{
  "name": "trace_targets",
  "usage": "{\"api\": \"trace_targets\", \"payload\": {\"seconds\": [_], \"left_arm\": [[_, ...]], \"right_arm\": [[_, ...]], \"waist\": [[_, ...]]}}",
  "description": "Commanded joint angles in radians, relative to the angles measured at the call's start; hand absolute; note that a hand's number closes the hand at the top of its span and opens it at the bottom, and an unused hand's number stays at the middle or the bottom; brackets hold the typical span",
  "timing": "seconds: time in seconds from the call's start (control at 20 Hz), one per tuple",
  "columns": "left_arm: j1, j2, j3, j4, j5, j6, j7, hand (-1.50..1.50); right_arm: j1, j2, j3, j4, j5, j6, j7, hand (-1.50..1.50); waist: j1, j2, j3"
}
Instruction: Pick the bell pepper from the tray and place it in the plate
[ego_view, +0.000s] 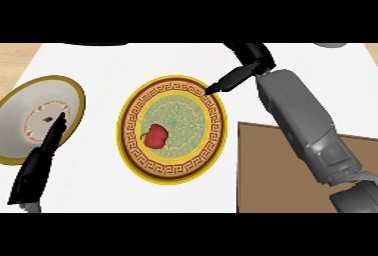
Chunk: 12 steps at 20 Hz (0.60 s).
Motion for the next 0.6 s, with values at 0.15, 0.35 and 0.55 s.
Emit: {"api": "trace_targets", "payload": {"seconds": [0.15,0.35,0.55], "left_arm": [[-0.030,-0.025,-0.030,0.001,-0.018,0.005,0.016,0.00],[-0.001,-0.027,-0.038,-0.004,-0.040,0.020,-0.016,0.00],[-0.061,0.006,-0.009,0.009,-0.005,-0.022,0.029,0.00]], "right_arm": [[-0.045,-0.129,-0.039,0.165,0.039,0.134,-0.212,-1.50],[-0.067,-0.201,-0.055,0.231,0.045,0.214,-0.249,-1.50],[-0.086,-0.219,-0.064,0.288,0.056,0.226,-0.266,-1.50]], "waist": [[0.022,0.010,0.001],[0.038,0.015,0.001],[0.039,0.017,0.002]]}}
